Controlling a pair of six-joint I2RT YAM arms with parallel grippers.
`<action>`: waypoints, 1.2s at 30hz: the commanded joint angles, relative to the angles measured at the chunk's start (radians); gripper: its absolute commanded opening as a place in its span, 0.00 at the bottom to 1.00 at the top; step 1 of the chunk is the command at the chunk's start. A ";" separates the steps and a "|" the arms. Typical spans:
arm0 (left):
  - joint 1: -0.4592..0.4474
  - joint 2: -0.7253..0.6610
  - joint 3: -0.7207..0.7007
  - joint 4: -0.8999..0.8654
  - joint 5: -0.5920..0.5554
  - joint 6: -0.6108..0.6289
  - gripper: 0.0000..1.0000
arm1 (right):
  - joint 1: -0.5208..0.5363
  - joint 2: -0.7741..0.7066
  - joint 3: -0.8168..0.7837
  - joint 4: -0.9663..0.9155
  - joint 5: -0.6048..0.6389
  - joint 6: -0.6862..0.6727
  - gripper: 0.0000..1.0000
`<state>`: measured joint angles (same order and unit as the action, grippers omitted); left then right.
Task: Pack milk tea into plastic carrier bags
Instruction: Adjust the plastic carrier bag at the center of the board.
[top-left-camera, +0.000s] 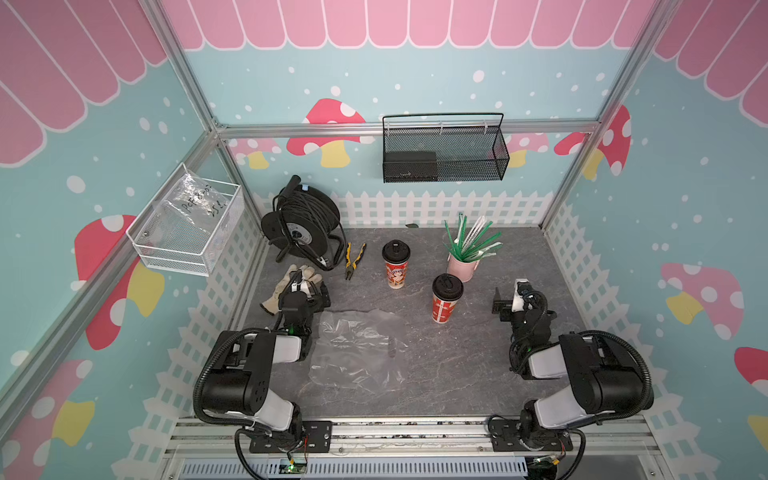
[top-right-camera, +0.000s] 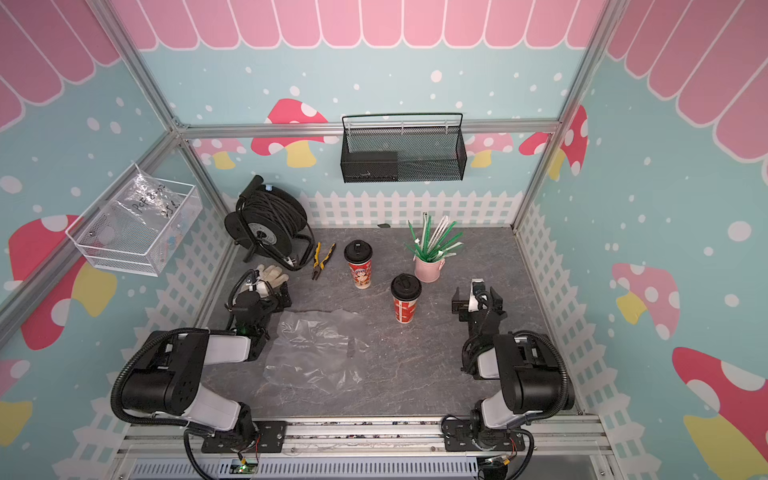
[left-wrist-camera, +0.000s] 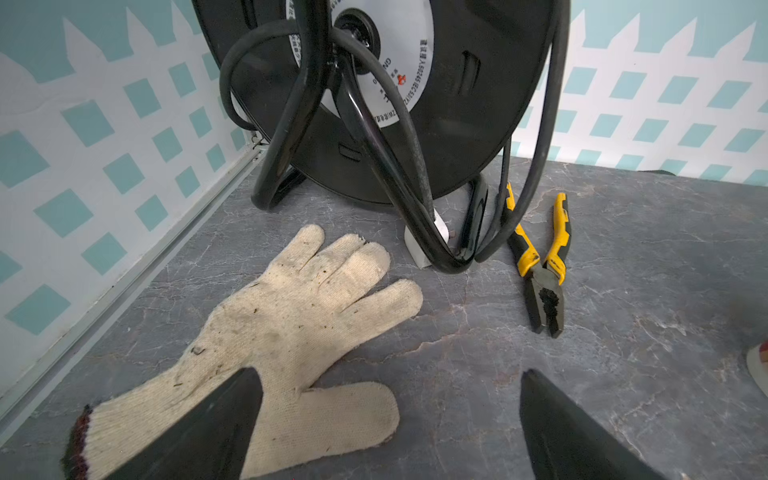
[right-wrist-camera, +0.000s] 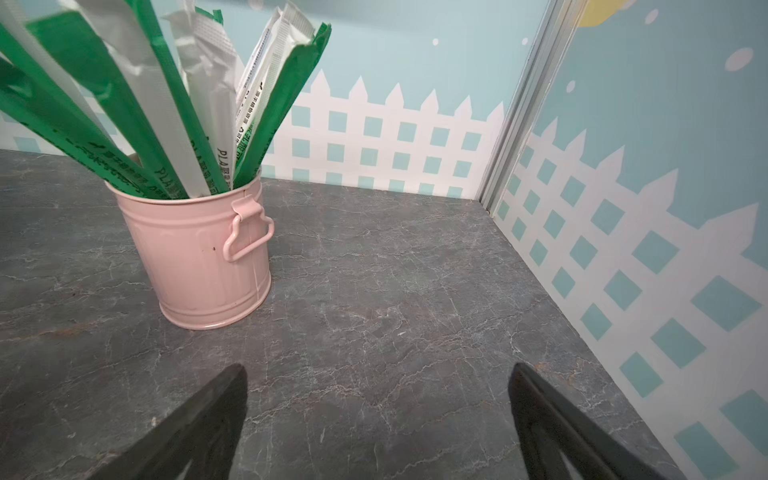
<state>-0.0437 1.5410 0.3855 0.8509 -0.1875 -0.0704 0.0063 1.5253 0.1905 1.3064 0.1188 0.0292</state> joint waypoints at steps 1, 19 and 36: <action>-0.001 -0.002 0.012 0.025 -0.011 0.027 0.99 | -0.005 0.003 0.007 0.024 -0.003 -0.021 1.00; 0.000 -0.002 0.012 0.023 -0.009 0.027 0.99 | -0.005 0.005 0.007 0.025 -0.002 -0.020 1.00; -0.040 -0.033 0.003 0.004 -0.084 0.045 0.99 | -0.002 -0.051 -0.010 0.023 0.043 -0.008 1.00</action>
<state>-0.0574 1.5387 0.3847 0.8501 -0.2142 -0.0631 0.0063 1.5196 0.1902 1.3048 0.1257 0.0269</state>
